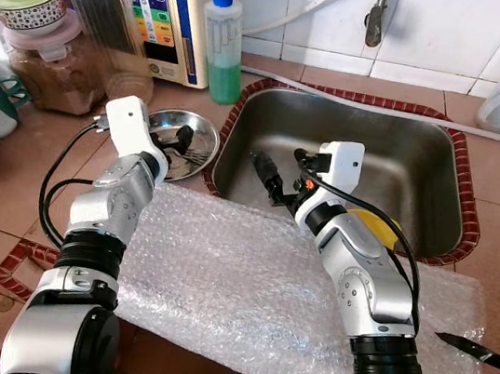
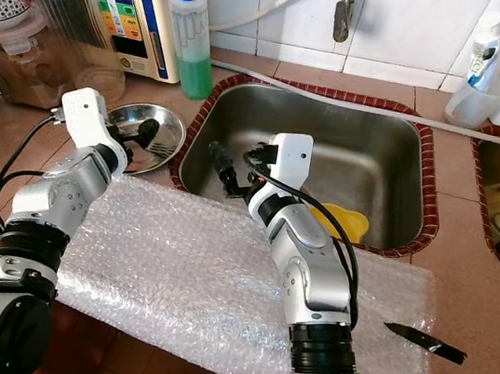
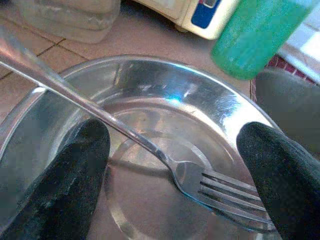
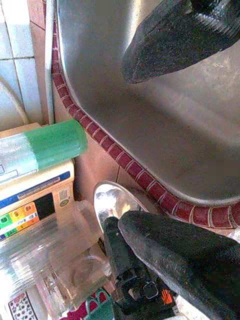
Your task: Kitchen organization
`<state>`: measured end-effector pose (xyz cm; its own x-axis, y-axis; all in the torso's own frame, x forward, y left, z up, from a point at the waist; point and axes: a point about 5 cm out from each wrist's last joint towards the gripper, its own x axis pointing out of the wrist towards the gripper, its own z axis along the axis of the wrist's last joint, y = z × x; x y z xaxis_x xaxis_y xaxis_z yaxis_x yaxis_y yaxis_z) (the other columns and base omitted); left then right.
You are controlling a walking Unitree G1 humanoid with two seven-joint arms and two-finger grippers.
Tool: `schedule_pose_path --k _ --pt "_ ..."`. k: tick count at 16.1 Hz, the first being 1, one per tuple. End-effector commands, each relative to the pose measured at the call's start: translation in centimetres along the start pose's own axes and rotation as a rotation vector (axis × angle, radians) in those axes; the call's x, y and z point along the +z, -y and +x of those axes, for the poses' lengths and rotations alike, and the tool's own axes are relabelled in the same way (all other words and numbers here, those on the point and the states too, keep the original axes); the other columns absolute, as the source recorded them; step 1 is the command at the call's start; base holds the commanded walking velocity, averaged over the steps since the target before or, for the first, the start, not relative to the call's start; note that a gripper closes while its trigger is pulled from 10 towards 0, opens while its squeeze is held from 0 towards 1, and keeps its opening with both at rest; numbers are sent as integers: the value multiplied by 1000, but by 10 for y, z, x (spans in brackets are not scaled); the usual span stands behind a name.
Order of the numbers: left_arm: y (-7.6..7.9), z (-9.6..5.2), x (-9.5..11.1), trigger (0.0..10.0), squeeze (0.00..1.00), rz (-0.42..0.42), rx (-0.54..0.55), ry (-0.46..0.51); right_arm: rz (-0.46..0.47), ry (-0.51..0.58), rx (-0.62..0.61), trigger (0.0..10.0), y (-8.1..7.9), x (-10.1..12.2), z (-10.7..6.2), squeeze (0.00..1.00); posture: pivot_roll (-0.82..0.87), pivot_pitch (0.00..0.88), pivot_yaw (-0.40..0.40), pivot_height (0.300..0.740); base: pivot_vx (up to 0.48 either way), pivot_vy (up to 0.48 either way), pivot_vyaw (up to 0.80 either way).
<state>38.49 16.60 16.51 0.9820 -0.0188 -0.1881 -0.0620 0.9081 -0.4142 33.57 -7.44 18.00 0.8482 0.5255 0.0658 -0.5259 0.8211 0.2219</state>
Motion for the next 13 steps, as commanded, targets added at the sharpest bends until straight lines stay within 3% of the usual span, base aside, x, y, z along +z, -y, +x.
schedule_pose_path --k 1,4,7,9,11,13 --pt "-3 -1 1 10000 0 -47 10 -7 -13 11 19 10000 -5 4 2 1000 -180 142 124 740 0 0 0" --pt "-9 -1 -6 10000 0 -138 11 -50 16 33 118 10000 -17 9 1 1000 -182 145 123 740 0 0 0" --pt "-14 -2 -11 10000 0 -144 12 -74 32 43 213 10000 -26 12 -4 894 -185 146 120 740 0 0 0" --pt "-15 -3 -10 10000 0 -117 15 -71 35 39 247 10000 -29 12 -6 871 -185 146 119 740 0 0 0" --pt "-18 -4 -8 10000 0 -21 23 -71 24 24 261 10000 -29 11 -7 859 -185 146 120 740 0 0 0" --pt "-24 -4 -8 10000 0 -3 42 -78 19 18 263 10000 -30 10 -7 855 -185 144 124 740 0 0 0"
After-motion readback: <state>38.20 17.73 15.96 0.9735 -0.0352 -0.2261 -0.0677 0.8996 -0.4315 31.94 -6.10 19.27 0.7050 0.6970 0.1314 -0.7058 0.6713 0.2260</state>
